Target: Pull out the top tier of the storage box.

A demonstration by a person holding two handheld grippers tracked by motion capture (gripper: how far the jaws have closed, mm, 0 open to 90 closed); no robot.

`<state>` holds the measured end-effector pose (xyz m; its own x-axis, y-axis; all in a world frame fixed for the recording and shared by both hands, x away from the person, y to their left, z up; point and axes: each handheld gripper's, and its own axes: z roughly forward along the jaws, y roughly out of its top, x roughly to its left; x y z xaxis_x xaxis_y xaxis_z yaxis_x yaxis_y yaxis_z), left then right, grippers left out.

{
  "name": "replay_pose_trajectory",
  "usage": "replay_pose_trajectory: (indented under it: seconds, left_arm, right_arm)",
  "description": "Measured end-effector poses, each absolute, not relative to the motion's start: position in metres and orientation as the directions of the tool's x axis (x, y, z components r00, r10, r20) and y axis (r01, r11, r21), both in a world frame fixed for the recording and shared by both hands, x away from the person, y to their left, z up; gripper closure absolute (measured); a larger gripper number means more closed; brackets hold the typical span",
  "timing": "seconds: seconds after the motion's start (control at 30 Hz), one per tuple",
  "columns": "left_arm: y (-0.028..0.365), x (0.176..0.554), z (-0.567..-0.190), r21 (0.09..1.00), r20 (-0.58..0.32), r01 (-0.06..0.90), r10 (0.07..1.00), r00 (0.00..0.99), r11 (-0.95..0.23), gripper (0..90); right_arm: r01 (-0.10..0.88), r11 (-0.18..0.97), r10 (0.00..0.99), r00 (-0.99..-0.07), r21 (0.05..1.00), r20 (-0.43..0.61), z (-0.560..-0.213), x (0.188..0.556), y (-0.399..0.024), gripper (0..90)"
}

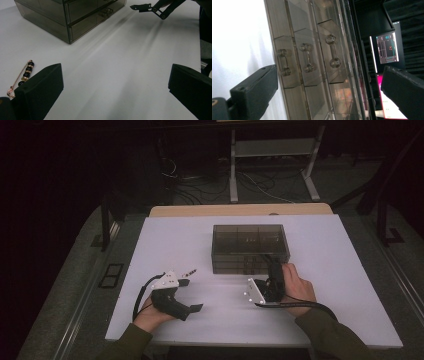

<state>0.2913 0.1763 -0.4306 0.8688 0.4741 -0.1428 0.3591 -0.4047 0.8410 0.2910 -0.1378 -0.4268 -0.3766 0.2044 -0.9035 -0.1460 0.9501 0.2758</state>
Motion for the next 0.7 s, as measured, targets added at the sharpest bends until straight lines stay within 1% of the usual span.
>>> replay_pose_trajectory:
  seconds: [0.47,0.53,0.7]
  left_arm:
    - [0.1768,0.2913,-0.4303,0.841,-0.143,0.358,0.472,0.870,-0.405,0.0]
    - [0.1769,0.2915,-0.4304,0.843,-0.142,0.358,0.474,0.869,-0.403,0.0]
    - [0.1770,0.2914,-0.4305,0.842,-0.139,0.355,0.474,0.870,-0.406,0.0]
  right_arm:
    - [-0.146,0.961,0.178,-0.329,0.236,-0.928,-0.4256,0.3003,-0.1334,0.6]
    - [-0.137,0.967,0.164,-0.313,0.215,-0.935,-0.4276,0.2997,-0.1326,0.7]
    - [-0.139,0.970,0.149,-0.309,0.200,-0.939,-0.4302,0.2995,-0.1313,0.7]
